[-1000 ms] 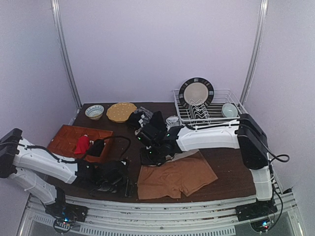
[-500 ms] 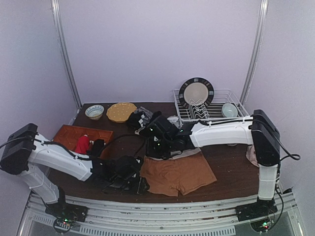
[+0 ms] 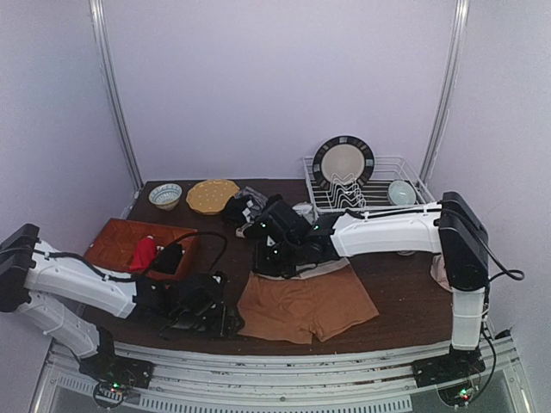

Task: Roll the underwear
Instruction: Pick up the underwear from the center of the board, then fold the underwear at the center of the board.

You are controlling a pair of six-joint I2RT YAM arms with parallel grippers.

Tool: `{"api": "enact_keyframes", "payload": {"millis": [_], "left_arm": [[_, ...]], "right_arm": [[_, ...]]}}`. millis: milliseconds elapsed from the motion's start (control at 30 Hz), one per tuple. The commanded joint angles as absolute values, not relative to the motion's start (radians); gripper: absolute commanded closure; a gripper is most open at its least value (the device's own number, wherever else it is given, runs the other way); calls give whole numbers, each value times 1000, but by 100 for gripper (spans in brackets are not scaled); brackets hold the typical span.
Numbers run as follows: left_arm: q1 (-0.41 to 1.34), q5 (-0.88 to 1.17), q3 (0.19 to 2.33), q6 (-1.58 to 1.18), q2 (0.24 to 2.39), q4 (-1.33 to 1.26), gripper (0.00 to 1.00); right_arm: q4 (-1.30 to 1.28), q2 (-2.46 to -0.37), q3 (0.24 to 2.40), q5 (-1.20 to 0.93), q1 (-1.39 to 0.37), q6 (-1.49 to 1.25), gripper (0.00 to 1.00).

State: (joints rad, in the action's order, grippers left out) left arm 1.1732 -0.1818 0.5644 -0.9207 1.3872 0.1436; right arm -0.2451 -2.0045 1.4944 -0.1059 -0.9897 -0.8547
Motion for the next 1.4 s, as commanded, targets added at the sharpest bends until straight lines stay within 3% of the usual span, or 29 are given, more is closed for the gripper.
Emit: {"api": "enact_keyframes", "payload": {"millis": [0,100,267,467,500,600,633,967,1367], "left_arm": [[1122,-139,488,-920,1349,67,28],[1091,-60,476,-874,1370,-18,35],[1077,41,504,-798,1420,-113,39],[1050,135,493,-771,1480,-186,58],[1048,139,492,-770,1488,-188,63],[1045,129,484,-768,1489,-191,94],[1045,112,484,-769,1474,-169,100],[1087,-198,744,-747,1174,617,100],[1231,-352,1083,-773,1449,943,100]], "right_arm": [[-287,-2051,1554,-107,-985,-818,100],[-286,-2066,1560,-119,-985,-822,100],[-294,-2071,1570,-125,-983,-823,100],[-295,-2070,1575,-129,-984,-822,100],[-295,-2069,1576,-130,-984,-822,100],[-292,-2068,1578,-137,-985,-823,100],[-291,-2066,1580,-140,-985,-825,100],[-239,-2063,1620,-218,-1008,-862,100],[-222,-1866,1408,-194,-978,-780,100]]}}
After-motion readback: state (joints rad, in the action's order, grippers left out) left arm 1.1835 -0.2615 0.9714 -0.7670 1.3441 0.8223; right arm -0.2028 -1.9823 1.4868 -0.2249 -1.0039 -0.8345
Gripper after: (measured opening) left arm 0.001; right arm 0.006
